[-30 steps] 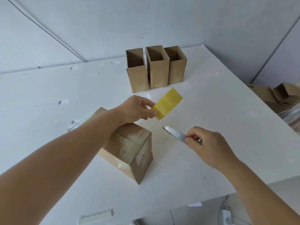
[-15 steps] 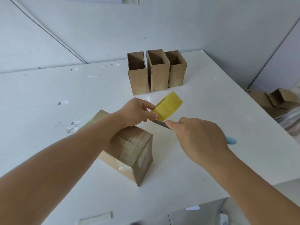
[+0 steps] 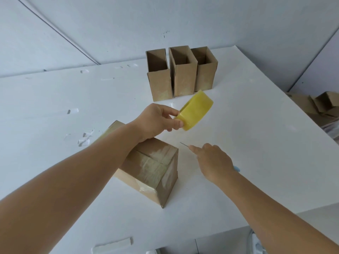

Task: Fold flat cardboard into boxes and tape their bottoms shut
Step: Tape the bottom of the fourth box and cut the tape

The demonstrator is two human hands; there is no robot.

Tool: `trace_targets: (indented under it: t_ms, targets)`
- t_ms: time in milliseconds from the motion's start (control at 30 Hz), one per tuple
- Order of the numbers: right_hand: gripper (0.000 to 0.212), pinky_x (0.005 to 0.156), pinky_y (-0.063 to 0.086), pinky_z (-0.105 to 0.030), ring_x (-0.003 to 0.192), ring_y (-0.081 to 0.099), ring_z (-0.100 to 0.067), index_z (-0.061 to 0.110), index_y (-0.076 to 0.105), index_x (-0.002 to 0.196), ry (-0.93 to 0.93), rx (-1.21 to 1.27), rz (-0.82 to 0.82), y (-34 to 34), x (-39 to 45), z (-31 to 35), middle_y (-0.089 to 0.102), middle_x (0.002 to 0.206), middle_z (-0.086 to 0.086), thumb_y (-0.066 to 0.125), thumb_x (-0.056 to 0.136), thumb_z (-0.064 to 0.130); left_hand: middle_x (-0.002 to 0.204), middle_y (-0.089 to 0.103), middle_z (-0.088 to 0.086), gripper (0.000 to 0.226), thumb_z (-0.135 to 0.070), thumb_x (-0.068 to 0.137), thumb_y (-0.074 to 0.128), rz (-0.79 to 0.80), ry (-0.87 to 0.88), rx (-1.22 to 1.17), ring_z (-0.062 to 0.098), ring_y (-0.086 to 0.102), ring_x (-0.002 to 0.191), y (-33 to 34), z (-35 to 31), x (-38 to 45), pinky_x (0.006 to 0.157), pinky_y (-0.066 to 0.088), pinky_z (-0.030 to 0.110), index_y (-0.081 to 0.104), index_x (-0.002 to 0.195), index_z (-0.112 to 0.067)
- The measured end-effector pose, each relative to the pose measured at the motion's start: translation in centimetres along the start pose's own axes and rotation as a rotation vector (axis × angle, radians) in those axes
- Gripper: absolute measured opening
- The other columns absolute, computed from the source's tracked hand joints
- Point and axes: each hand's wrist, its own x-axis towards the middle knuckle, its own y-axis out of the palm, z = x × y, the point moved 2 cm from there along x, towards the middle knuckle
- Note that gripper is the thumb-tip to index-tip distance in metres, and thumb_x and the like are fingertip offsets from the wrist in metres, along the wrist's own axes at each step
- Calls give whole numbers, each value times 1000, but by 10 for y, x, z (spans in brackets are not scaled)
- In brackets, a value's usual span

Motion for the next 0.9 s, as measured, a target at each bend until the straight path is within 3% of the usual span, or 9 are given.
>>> trace_targets:
  t_ms: [67, 133, 200, 233, 367, 467, 667, 800, 900]
  targets:
    - [43, 83, 43, -33, 107, 49, -26, 32, 36, 142, 54, 164, -60, 2, -2, -1, 56, 116, -3, 38, 99, 31, 69, 70, -4, 18, -22, 76, 79, 6, -25, -6, 8, 57, 63, 0, 0, 1, 79, 49, 30, 75, 94, -20]
    - [39, 80, 45, -34, 99, 58, -23, 21, 62, 114, 200, 721, -110, -9, -5, 6, 66, 104, -1, 43, 93, 47, 69, 70, -5, 21, -22, 76, 80, 13, -45, -7, 7, 58, 63, 1, 0, 2, 80, 50, 30, 75, 96, -19]
    - [49, 77, 48, -34, 89, 64, -19, 18, 69, 84, 307, 1300, -54, -24, -8, 25, 70, 87, 0, 49, 77, 63, 69, 70, -5, 24, -22, 76, 80, 21, -52, -6, 6, 59, 62, 1, 0, 4, 76, 51, 26, 74, 99, -17]
    - [51, 79, 50, -35, 87, 65, -17, 18, 69, 78, 321, 1455, -1, -29, -9, 36, 71, 84, 1, 52, 70, 66, 69, 71, -4, 26, -22, 76, 80, 22, -56, -3, 6, 59, 63, 1, 0, 4, 76, 51, 25, 73, 100, -17]
    - [26, 67, 50, -27, 73, 64, -14, 13, 68, 76, 394, 1845, 79, -41, -5, 63, 69, 75, 2, 69, 80, 39, 76, 71, 7, 29, -22, 74, 81, 4, -66, -12, 14, 62, 71, 1, 0, 4, 83, 51, 30, 73, 102, -16]
    - [19, 48, 46, -18, 60, 62, -9, 10, 67, 76, 461, 1960, 5, -42, -2, 70, 69, 69, 1, 71, 82, 27, 80, 72, 12, 30, -22, 75, 80, -1, -59, -24, 16, 64, 73, 1, 0, 2, 89, 50, 34, 73, 103, -15]
    - [18, 50, 50, -23, 57, 64, -14, 8, 65, 69, 550, 2004, -105, -37, 0, 77, 69, 66, -3, 73, 80, 19, 72, 71, 4, 25, -22, 74, 81, -24, -26, -23, 12, 62, 67, 3, -1, 0, 81, 50, 28, 74, 97, -17]
    - [12, 48, 47, -22, 50, 60, -13, 8, 63, 66, 610, 1982, -129, -32, -1, 80, 65, 59, -3, 68, 77, 10, 66, 67, -5, 6, -18, 83, 73, -227, 32, -323, 6, 57, 59, -8, 1, 3, 69, 52, 21, 73, 88, -19]
    - [11, 46, 46, -20, 48, 59, -11, 8, 63, 67, 601, 1974, -128, -30, 0, 81, 64, 57, -1, 68, 77, 10, 64, 66, -7, 8, -14, 84, 71, -313, 66, -447, 5, 56, 57, -15, 5, 0, 66, 51, 17, 72, 91, -19]
